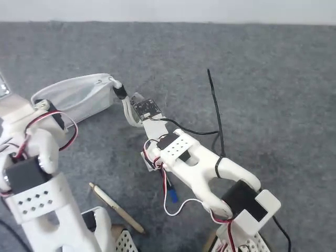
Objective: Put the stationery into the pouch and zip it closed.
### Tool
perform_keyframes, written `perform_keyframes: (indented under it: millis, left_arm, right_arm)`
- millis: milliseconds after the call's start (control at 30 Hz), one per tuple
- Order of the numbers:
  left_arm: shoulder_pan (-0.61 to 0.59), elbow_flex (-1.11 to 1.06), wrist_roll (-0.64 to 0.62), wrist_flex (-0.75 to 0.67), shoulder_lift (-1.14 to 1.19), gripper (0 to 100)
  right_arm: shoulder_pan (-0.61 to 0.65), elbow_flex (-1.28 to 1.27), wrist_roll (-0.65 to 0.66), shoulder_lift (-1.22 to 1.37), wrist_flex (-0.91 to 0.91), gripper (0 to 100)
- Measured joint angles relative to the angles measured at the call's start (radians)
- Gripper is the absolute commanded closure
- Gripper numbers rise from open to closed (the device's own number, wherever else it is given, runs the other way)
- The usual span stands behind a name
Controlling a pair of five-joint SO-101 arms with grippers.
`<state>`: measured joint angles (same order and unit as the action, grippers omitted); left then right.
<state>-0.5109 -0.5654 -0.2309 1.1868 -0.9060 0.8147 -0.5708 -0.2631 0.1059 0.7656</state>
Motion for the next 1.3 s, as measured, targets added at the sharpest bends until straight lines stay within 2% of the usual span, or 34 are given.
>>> perform_keyframes:
  millis: [333,833,1300]
  left_arm:
    - [0.000,0.000,0.000,0.000,0.000,99]
    - [0.000,0.000,0.000,0.000,0.000,99]
    - [0.000,0.000,0.000,0.000,0.000,99]
  right_arm:
    - [0.002,0.000,0.048,-0.060,0.092,99.2]
    - [0.003,-0.153,0.051,-0.531,0.137,99.2]
    - [0.005,-0.402,0.051,-0.865,-0.127,99.2]
